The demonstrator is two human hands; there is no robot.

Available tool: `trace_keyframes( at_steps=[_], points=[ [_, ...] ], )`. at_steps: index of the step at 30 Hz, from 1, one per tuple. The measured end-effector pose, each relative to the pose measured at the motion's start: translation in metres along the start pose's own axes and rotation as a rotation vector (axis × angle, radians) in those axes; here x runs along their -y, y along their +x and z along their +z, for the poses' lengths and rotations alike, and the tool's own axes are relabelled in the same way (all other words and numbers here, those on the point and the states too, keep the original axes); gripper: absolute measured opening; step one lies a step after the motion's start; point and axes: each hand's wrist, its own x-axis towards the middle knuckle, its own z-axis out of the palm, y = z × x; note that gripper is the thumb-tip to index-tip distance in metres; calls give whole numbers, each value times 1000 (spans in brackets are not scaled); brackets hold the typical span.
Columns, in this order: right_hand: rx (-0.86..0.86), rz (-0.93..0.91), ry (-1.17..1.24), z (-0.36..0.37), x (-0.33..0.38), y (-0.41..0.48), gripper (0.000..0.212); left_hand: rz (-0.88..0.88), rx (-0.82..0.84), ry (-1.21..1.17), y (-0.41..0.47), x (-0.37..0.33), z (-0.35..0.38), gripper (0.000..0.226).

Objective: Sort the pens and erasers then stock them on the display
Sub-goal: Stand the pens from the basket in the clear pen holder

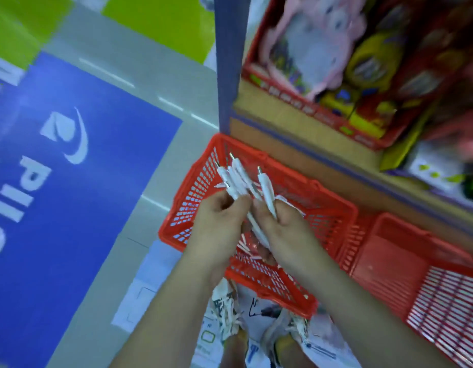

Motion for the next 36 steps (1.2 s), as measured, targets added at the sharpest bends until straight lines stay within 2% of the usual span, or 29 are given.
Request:
trace_keyframes(
  at_steps=[3,8,10,12,15,20,22,24,26,29,33,36],
  points=[
    [58,0,67,-20,66,-44,40,-25,103,-69,-44,-62,-4,23],
    [198,94,239,-55,152,-121,30,6,308,-80,-119,-148,-6,13],
    [187,115,296,-65,174,-150,31,35,281,-70,-146,-172,-2,13],
    [150,93,361,-75,191,-177,20,58,219,-52,-171,-192,7,20],
    [130,56,416,-95,214,-218,15,122,179,-49,-204,-216,20,19],
    [157,-20,383,-144,249,-272,28,200,230,-125,-244,-256,51,14],
    [88,-106,321,-163,259,-290,29,214,259,-96,-258,-269,69,10],
    [-29,-209,212,-183,264,-307,18,264,246,31,-271,-280,87,6],
    [-129,-314,77,-203,265,-322,11,309,230,91,-285,-292,104,14],
    [-241,-402,-23,-234,261,-343,8,321,267,93,-308,-309,130,14],
    [-369,-374,66,-285,246,-361,17,371,323,148,-338,-320,176,5],
    [-416,-339,136,-323,233,-368,22,391,316,174,-353,-323,212,7]
  ],
)
